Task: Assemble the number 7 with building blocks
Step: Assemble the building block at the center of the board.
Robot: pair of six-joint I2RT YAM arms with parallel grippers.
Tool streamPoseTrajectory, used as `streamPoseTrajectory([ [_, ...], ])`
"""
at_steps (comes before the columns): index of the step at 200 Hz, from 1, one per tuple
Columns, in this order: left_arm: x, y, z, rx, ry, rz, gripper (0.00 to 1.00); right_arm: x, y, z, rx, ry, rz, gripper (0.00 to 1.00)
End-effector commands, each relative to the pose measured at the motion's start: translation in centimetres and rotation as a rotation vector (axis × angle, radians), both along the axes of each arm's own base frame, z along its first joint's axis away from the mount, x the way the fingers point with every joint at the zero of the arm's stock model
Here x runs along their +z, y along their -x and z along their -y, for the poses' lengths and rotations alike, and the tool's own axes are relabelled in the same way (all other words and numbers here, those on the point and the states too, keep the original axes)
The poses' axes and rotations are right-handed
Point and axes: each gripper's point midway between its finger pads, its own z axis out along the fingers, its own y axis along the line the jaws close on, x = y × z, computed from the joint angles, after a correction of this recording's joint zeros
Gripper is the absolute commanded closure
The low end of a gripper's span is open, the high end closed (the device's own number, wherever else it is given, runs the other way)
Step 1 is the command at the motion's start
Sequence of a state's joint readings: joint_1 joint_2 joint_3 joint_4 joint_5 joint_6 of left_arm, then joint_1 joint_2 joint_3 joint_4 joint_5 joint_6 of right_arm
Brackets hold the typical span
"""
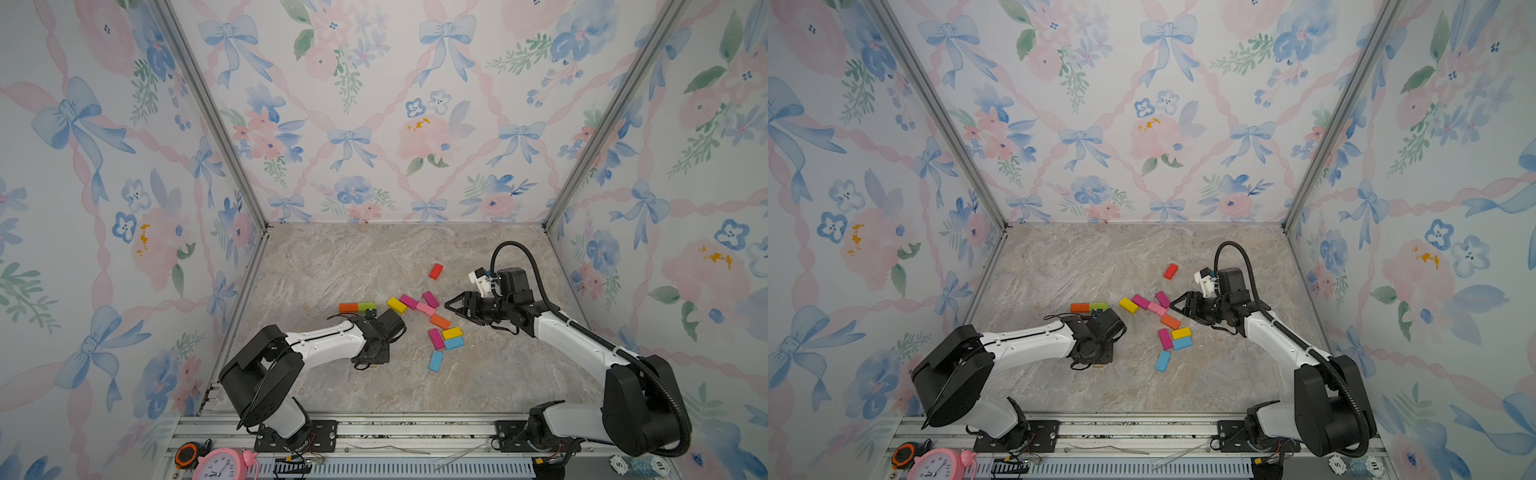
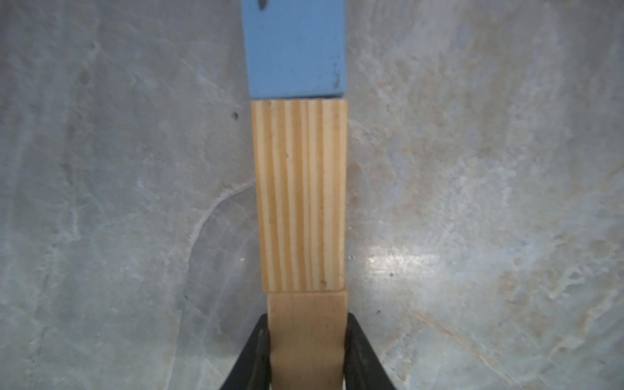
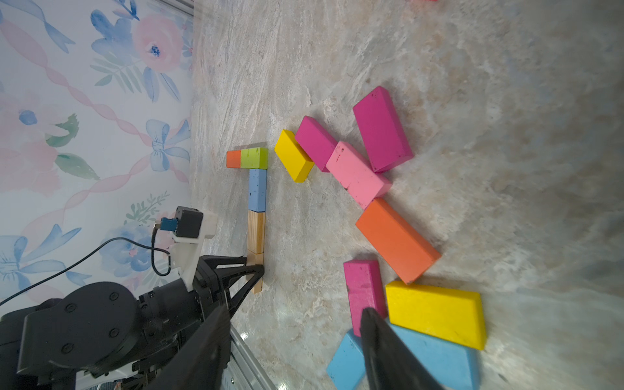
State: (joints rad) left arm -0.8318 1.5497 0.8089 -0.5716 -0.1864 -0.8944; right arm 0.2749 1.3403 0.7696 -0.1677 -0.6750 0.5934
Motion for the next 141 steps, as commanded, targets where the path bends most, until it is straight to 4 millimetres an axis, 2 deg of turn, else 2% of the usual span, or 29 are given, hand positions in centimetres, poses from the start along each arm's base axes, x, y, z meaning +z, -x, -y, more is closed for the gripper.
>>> streamPoseTrajectory([
  [1,-1.68,1.73,-2.10,0.018,-0.068,-0.073,0.69,-0.40,0.30,0.15,0.010,-0.007,-0.005,0.37],
  [52,-1.72,1.74,-2.12,0.019,-0.069,-0.074,0.68,-0.53,0.34,0.18,0.010,-0.007,-0.008,0.37],
  [60,-1.68,1.72,-2.08,0.019,-0.067,-0.073,0.62,-0.57,0.36,0.16,0.011,-0.006,-0.008,0.36],
  [70,-1.67,1.68,-2.09,0.019,-0.069,-0.071,0.49,-0.56,0.34,0.18,0.010,-0.007,-0.008,0.36],
  [79,-1.62,1.67,-2.08,0.019,-0.068,-0.069,0.42,-0.53,0.34,0.15,0.010,-0.007,-0.007,0.36],
  [141,-1.04,1.44,-1.91,0.017,-0.054,-0.048,0.19,-0.71,0.32,0.27,0.010,-0.001,-0.011,0.36],
])
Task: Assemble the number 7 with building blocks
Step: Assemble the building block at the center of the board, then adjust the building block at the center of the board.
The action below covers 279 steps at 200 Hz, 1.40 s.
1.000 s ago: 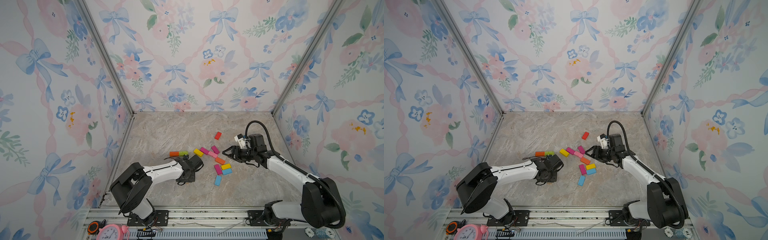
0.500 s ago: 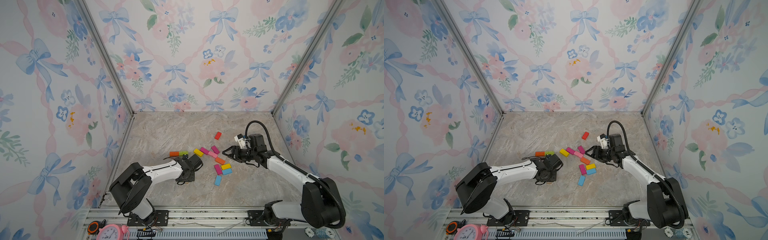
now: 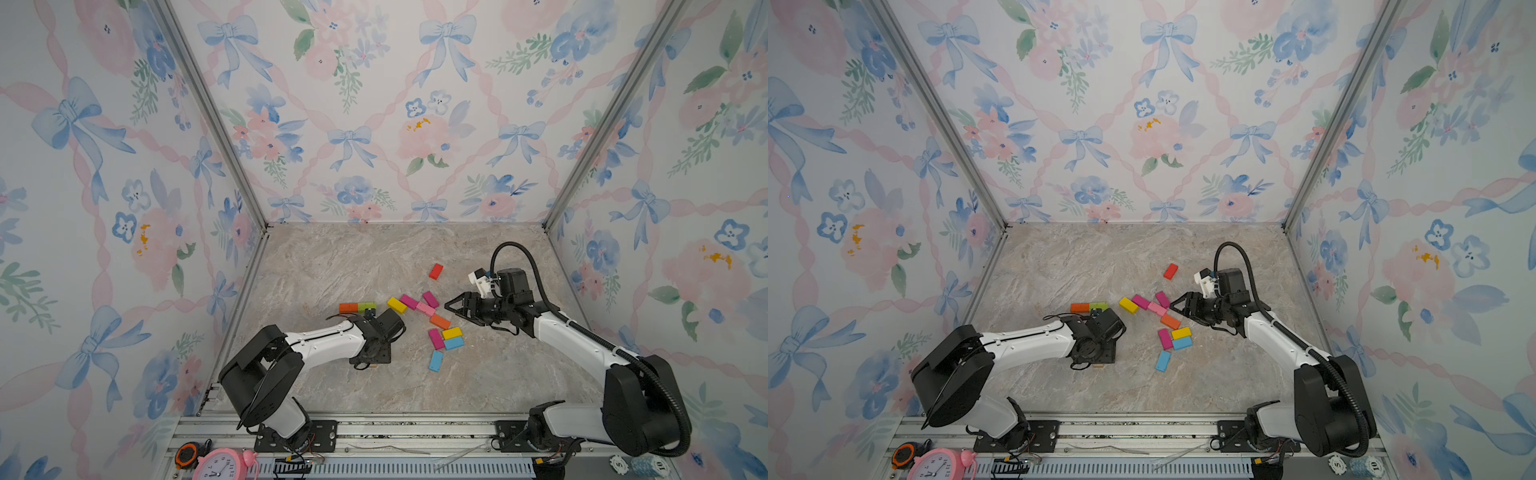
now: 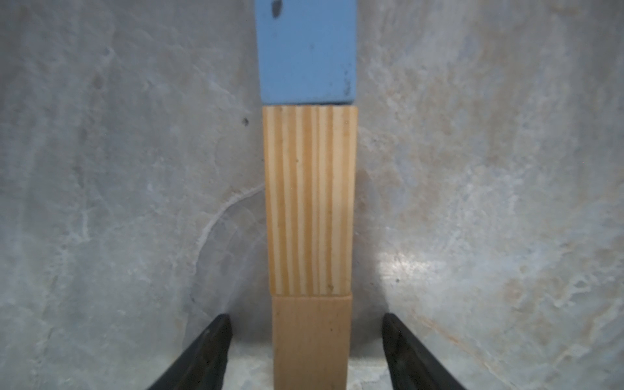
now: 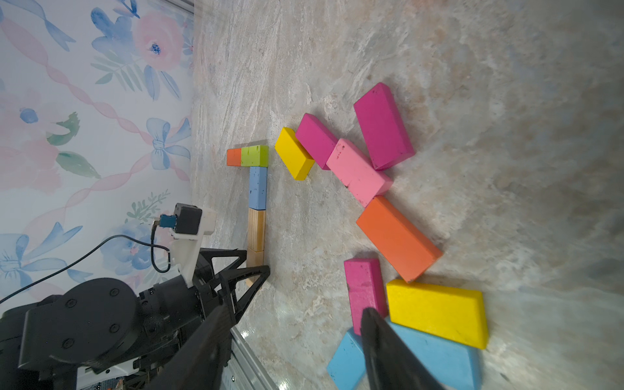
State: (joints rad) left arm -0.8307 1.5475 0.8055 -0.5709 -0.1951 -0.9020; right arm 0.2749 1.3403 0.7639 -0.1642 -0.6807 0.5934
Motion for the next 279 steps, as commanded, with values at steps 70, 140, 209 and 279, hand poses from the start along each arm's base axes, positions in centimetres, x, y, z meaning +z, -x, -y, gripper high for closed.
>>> streamPoseTrajectory([
  [70,16.0,-4.6,1.1,-0.079,0.160,0.434,0.02,1.5,-0.1,0.7,-0.005,0.035,0.021,0.36],
  [140,20.4,-10.1,-2.7,-0.172,0.307,0.926,0.02,3.5,0.7,-2.2,0.176,0.284,0.117,0.36],
  [209,18.0,-10.0,-4.1,-0.221,0.395,1.041,0.02,-1.9,-1.8,-8.3,0.384,0.498,0.065,0.36],
  [279,18.1,-8.4,-5.4,-0.188,0.426,1.121,0.02,-5.5,-0.7,-11.4,0.491,0.584,0.013,0.36],
])
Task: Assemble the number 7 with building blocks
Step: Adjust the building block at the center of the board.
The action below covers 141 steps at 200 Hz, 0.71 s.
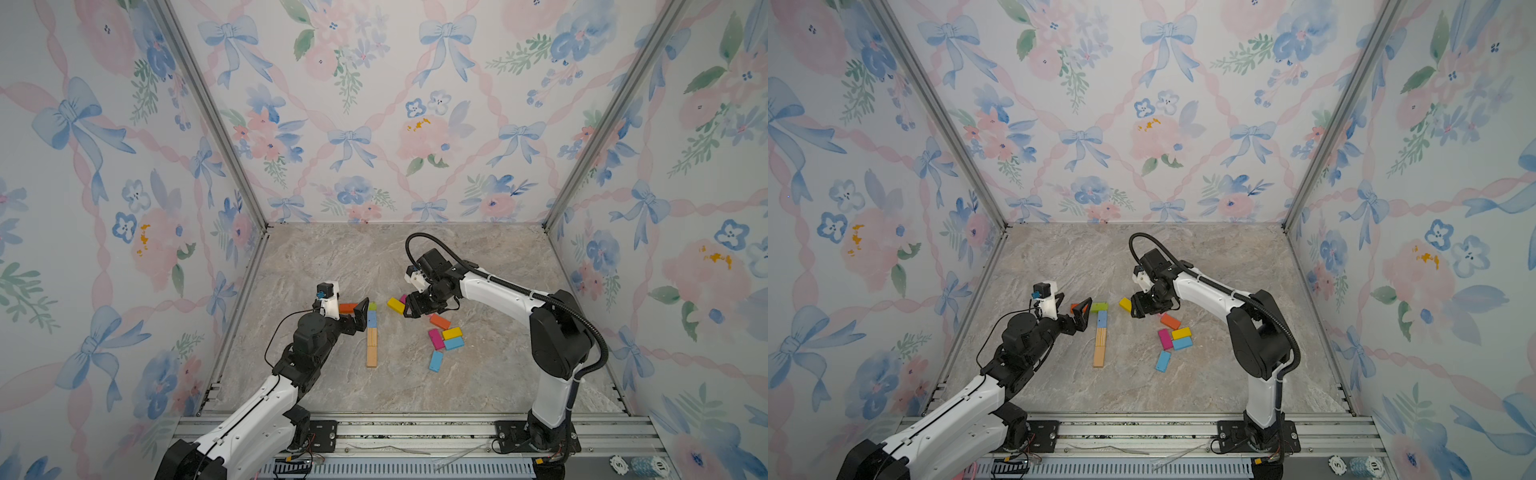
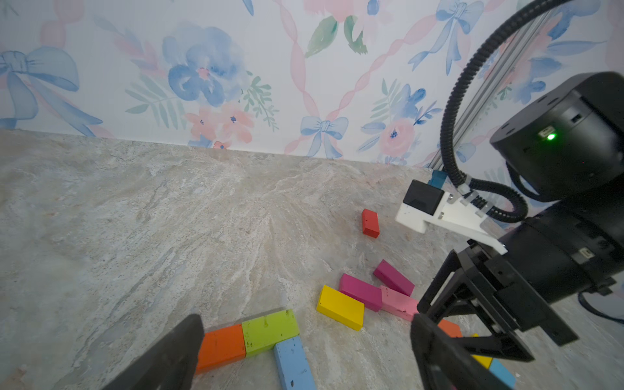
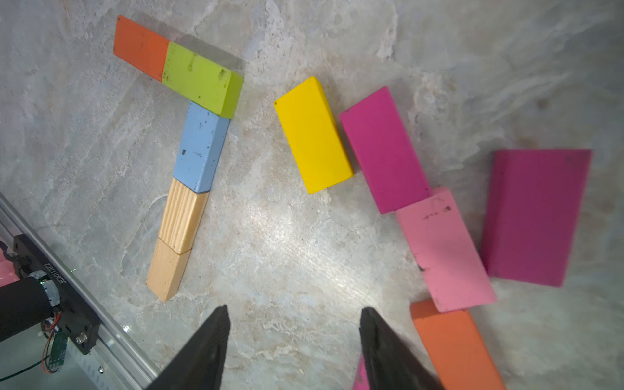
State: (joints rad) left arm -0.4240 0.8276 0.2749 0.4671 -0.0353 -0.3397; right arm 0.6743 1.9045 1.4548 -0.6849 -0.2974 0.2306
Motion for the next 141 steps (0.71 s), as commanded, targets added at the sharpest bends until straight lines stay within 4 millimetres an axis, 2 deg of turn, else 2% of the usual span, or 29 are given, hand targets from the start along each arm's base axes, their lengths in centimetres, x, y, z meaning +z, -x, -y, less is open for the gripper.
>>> streamPoseTrajectory([
  [1,0.8,0.1,0.1,-0.016,0.012,0.043,0.02,-0.7,0.5,0.1,0.019,0.048,-0.016,0.36],
  [82,0.5,0.1,0.1,-0.014,0.011,0.039,0.02,-3.4,0.3,0.0,0.028,0.083,-0.058,0.33],
  [141,0.5,0.2,-0.1,-0.010,0.015,0.044,0.02,-4.9,-0.6,0.1,0.012,0.094,-0.064,0.30],
])
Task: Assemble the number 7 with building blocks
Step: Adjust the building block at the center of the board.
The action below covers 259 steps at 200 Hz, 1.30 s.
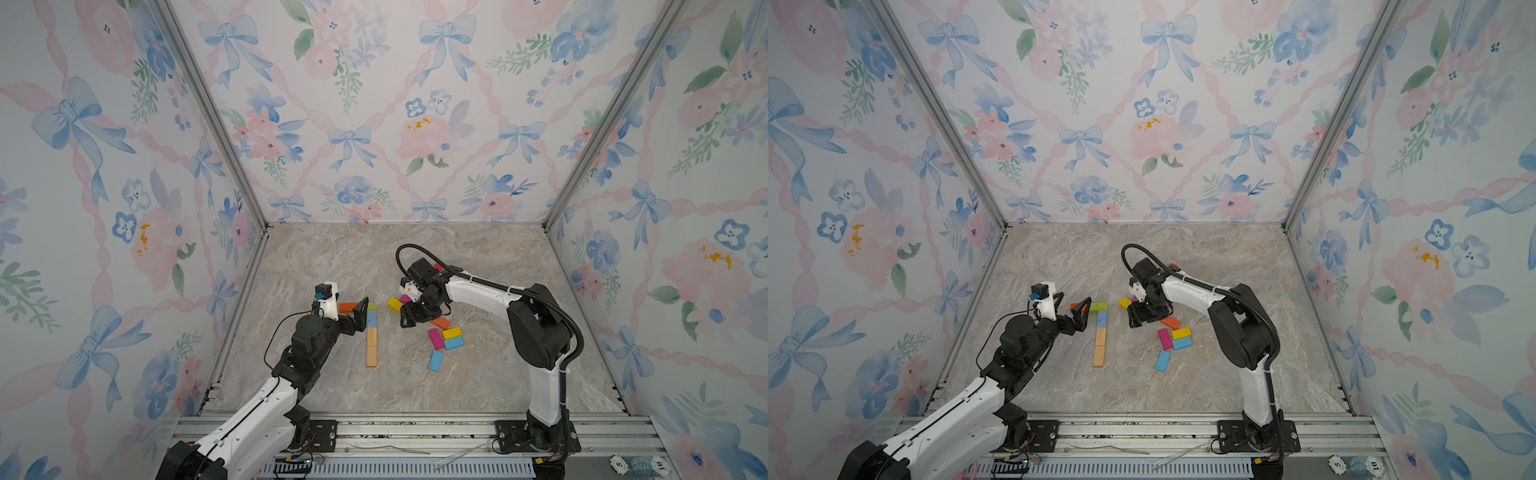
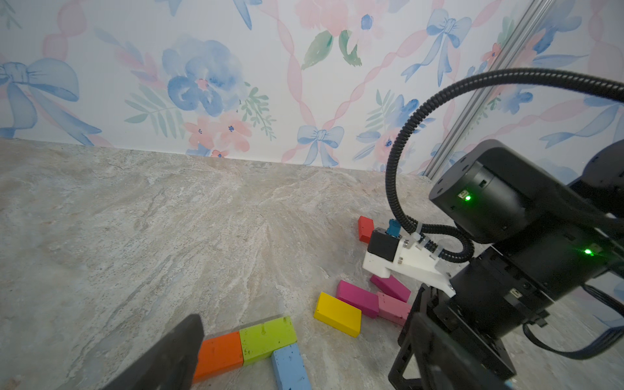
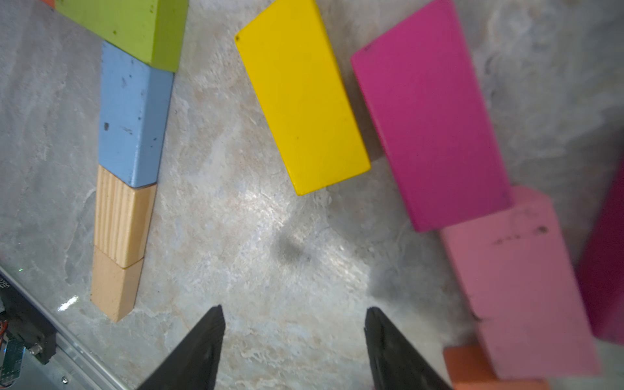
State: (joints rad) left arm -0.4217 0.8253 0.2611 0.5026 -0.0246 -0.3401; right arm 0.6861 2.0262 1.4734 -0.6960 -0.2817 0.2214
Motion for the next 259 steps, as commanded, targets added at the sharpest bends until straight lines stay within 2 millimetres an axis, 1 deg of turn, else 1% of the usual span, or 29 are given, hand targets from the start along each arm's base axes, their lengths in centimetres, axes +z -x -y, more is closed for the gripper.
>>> streamPoseTrajectory([
  [1,0.2,0.2,-0.1,-0.003,0.003,0.022,0.02,-0.3,-1.0,0.1,-0.003,0.011,0.012,0.30],
  [37,0.1,0.1,-0.1,-0.006,0.001,0.020,0.02,-1.3,-1.6,0.0,0.007,0.037,0.009,0.30],
  [63,0.1,0.1,0.0,-0.008,0.001,0.019,0.02,-1.6,-2.3,-0.2,0.021,0.047,0.018,0.30],
  [90,0.2,0.1,0.0,-0.009,0.001,0.018,0.02,-1.7,-3.6,-0.4,0.033,0.064,0.039,0.31],
  [132,0.1,0.0,0.0,-0.006,0.000,0.014,0.02,-2.5,-5.9,-1.1,0.071,0.095,0.063,0.31],
  [153,0.0,-0.1,-0.1,0.000,0.004,0.010,0.02,-2.9,-6.5,-1.7,0.113,0.112,0.063,0.31],
  [178,0.0,-0.2,-0.3,0.004,0.007,0.008,0.02,-3.1,-6.4,-2.1,0.191,0.172,0.096,0.32],
  [200,-0.1,-0.2,-0.3,0.008,0.009,0.005,0.02,-3.3,-6.3,-1.9,0.236,0.215,0.119,0.34],
  [223,-0.1,-0.3,-0.4,0.012,0.011,0.000,0.02,-3.7,-5.7,-1.8,0.294,0.248,0.133,0.37],
  [259,-0.2,-0.4,-0.5,0.016,0.014,-0.004,0.02,-4.6,-4.5,-2.7,0.401,0.313,0.173,0.41],
])
